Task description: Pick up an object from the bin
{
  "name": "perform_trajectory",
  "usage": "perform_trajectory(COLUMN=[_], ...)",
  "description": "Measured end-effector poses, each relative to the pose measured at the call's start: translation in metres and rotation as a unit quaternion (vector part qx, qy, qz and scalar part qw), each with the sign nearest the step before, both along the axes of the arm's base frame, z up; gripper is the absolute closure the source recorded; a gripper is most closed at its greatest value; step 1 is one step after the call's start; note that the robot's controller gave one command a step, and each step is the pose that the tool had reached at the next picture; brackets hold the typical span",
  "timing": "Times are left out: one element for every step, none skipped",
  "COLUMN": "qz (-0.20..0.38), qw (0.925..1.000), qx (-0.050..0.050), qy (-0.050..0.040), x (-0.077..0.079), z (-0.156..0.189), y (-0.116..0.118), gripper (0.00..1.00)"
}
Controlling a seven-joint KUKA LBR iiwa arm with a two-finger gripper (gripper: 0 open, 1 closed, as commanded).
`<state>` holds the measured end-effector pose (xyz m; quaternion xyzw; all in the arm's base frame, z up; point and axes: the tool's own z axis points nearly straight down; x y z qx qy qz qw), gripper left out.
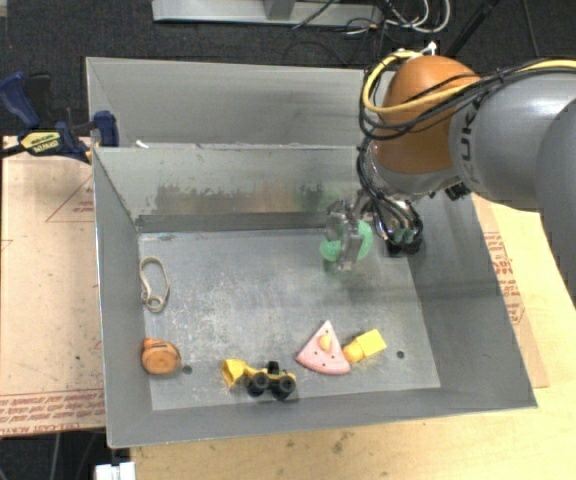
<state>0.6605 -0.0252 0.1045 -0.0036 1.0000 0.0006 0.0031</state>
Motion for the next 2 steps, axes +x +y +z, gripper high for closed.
perform_trajectory(qz=[0.0,0.0], qw=[1.0,1.0], qx=[0.0,0.0], qy=[0.0002,-0.001], x=[0.0,0.002], z=[-0.027,0.046], y=[0.0,0.0], gripper=[1.0,1.0])
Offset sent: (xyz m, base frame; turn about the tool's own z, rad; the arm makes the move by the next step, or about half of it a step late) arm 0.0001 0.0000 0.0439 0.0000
